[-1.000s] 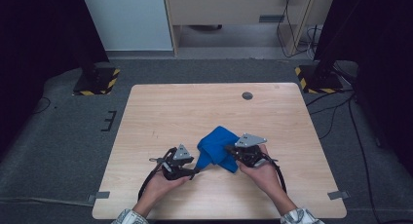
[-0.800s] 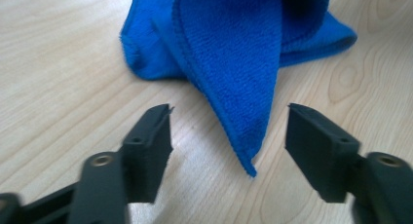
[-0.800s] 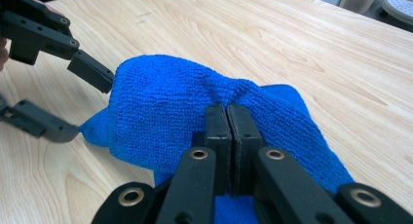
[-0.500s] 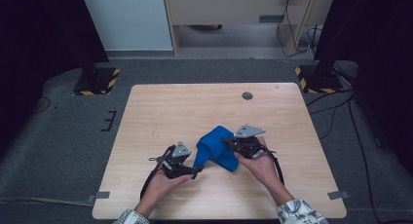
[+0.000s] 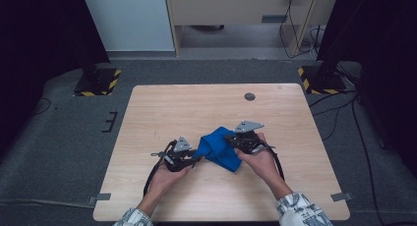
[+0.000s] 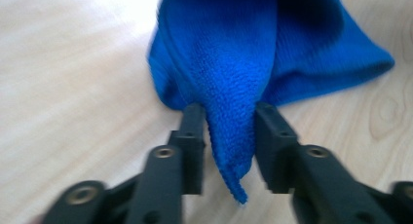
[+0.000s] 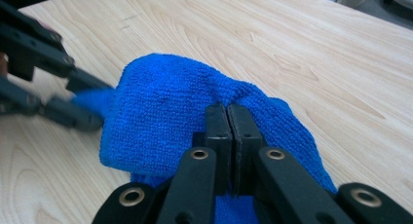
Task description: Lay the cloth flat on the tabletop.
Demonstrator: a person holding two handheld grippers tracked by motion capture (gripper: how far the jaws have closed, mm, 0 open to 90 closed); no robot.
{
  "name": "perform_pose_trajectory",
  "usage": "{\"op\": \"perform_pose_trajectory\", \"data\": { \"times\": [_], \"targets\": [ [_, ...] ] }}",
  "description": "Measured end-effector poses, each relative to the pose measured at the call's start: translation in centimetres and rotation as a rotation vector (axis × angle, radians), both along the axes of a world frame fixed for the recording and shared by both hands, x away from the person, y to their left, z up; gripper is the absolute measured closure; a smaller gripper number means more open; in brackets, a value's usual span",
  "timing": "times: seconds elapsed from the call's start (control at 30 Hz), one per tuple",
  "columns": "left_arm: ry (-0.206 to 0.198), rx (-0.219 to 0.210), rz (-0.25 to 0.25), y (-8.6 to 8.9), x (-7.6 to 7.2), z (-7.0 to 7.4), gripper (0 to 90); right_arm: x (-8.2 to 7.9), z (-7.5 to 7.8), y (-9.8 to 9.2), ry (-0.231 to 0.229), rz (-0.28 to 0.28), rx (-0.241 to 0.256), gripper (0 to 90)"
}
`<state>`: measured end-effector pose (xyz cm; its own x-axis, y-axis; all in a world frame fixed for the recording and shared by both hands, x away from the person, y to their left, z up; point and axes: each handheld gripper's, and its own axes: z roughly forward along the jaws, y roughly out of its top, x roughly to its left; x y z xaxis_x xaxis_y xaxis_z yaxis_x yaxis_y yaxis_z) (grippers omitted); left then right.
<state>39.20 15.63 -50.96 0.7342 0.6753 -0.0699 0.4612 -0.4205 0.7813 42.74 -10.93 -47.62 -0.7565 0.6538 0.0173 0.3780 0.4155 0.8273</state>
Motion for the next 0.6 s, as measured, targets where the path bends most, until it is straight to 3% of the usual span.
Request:
{"op": "perform_pose_trajectory", "data": {
  "times": [0.13, 0.4, 0.6],
  "targets": [
    [-0.031, -0.034, 0.047, 0.6, 1.0, 0.5, 84.6, 0.6, -0.7, 0.0, 0.017, -0.009, -0.014, 88.5],
    [-0.032, -0.013, 0.108, 0.2, 3.6, -0.1, 84.6, 2.4, -3.0, 0.1, 0.069, -0.04, -0.042, 88.3],
    [-0.052, -0.012, 0.099, 0.3, 3.2, 0.4, 85.7, 3.4, -4.6, 0.0, 0.114, -0.065, -0.051, 86.0]
  ]
}}
